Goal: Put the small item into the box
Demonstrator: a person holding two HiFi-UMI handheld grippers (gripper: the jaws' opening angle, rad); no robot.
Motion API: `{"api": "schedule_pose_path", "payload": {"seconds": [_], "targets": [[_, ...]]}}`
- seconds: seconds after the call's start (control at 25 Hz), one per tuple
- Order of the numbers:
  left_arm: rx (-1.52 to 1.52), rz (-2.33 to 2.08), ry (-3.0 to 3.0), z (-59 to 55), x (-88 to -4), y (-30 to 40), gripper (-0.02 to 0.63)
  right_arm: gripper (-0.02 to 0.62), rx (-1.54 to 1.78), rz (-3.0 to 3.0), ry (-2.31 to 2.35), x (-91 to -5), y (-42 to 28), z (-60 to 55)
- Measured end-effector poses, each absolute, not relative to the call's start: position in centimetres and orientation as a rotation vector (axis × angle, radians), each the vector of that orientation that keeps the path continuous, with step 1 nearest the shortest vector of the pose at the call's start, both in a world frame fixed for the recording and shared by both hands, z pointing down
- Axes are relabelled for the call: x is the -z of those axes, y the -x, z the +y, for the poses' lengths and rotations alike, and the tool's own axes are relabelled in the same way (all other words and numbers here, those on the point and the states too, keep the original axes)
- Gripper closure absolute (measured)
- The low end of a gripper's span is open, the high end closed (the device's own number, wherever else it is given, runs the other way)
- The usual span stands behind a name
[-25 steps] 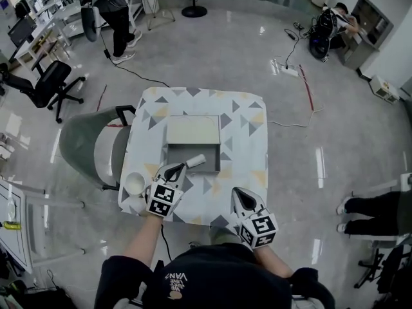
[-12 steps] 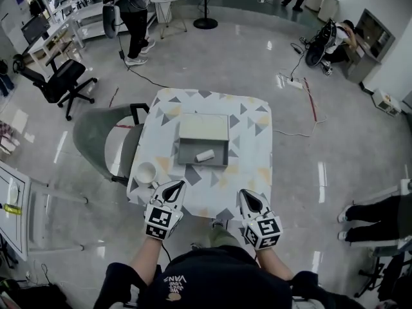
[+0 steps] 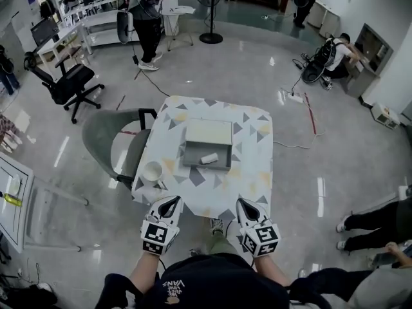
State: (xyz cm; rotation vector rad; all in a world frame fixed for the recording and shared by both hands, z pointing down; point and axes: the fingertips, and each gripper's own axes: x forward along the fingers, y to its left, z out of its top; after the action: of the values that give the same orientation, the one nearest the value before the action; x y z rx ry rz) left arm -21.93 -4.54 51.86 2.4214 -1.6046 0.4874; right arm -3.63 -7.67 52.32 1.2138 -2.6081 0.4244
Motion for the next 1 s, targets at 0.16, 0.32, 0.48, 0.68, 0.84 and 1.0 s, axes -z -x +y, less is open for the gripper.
{"api": "schedule_pose_path", "payload": {"seconds": [0.16, 0.32, 0.48, 0.68, 0.84, 1.0], "targets": [[-0.479, -1.617, -2.418, -2.4, -51.5, 22.1, 0.6, 0.595, -0.425, -2.617, -1.195, -52.2, 3.9, -6.0], [-0.45, -1.616, -2.418, -0.5, -51.3, 21.7, 0.6, 0.595, -0.412, -2.624, -1.189, -51.9, 3.9, -5.0], [-0.441, -1.622, -2.416, 1.2, -51.2, 21.7, 0.6, 0.596, -0.379, -2.628, -1.195, -51.4, 4.2, -4.1], [-0.432, -1.62, -2.423, 2.8, -51.2, 21.7, 0.6, 0.597, -0.364, -2.635, -1.187, -51.3, 4.3, -2.9], [-0.427, -1.627, -2.425, 3.7, -51.3, 21.7, 0.6, 0.597, -0.35, -2.631, -1.192, -51.2, 4.2, -2.1], [-0.421, -1.63, -2.425, 4.2, -51.3, 21.7, 0.6, 0.597, -0.346, -2.628, -1.191, -51.3, 4.1, -1.5]]}}
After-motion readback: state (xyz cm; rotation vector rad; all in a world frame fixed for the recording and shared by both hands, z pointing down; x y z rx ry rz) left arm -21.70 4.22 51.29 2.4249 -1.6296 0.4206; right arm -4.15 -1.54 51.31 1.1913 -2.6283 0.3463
